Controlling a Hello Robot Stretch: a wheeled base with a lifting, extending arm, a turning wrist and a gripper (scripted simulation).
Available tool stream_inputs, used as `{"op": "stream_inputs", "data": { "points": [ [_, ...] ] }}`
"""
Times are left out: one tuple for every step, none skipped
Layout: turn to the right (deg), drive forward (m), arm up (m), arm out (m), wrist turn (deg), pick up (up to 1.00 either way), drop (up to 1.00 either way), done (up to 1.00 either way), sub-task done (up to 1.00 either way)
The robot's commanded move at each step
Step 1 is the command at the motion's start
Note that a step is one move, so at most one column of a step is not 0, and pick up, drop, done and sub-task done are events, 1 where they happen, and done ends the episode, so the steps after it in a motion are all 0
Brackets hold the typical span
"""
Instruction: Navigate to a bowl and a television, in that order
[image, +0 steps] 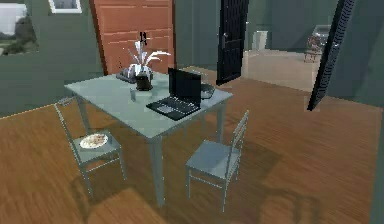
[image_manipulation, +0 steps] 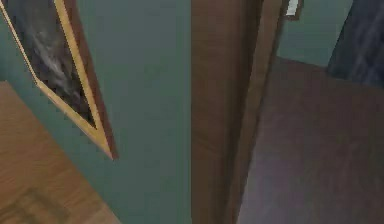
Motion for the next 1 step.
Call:
{"op": "stream_inputs", "data": {
  "points": [
    [24.0,0.0,0.0,0.0,0.0,0.0,0.0,0.0,0.0]
  ]
}}
